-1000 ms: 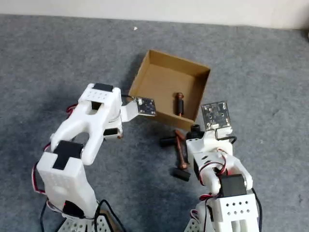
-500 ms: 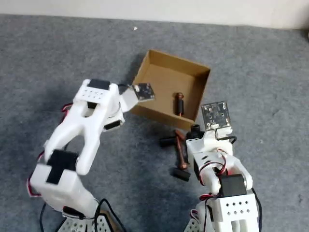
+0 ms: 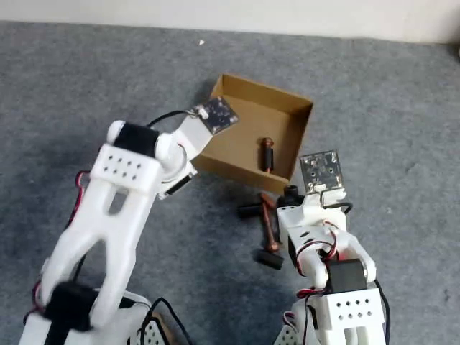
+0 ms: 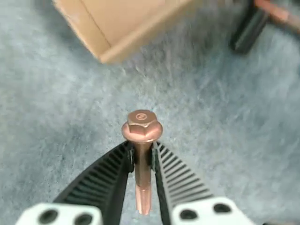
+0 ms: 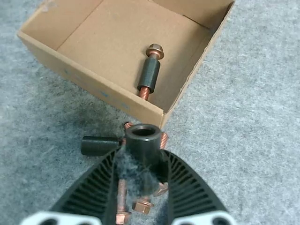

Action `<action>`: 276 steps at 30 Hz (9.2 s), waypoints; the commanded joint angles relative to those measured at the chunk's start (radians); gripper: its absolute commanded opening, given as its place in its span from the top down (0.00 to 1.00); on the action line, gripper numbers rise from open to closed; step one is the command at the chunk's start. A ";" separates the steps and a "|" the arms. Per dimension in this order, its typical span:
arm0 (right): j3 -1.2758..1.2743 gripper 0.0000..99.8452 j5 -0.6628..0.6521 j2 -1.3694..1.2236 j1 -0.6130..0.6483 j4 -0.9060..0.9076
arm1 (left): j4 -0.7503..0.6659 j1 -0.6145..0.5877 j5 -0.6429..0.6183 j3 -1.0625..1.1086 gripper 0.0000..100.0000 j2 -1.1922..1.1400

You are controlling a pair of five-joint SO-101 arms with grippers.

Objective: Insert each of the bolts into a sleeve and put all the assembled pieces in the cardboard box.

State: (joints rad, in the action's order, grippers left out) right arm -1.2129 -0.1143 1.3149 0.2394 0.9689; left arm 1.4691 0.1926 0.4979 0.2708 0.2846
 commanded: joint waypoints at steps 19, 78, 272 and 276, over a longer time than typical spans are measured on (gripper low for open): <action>-0.021 0.99 0.008 0.358 0.102 0.096 | -0.330 0.163 -0.411 0.427 0.99 0.733; -0.559 0.99 -0.055 0.522 0.367 -0.581 | -1.290 0.371 -0.911 1.070 0.99 1.291; 0.556 1.00 0.133 -0.842 -0.035 0.506 | -0.133 -0.220 -0.585 1.425 0.99 1.527; 0.466 1.00 0.147 -0.834 -0.101 0.390 | -0.133 -0.220 -0.585 1.425 0.99 1.527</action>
State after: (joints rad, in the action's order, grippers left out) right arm -0.7096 0.0161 0.4373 0.1933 1.4461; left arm 1.3311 -0.0176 -0.0944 1.6732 1.8098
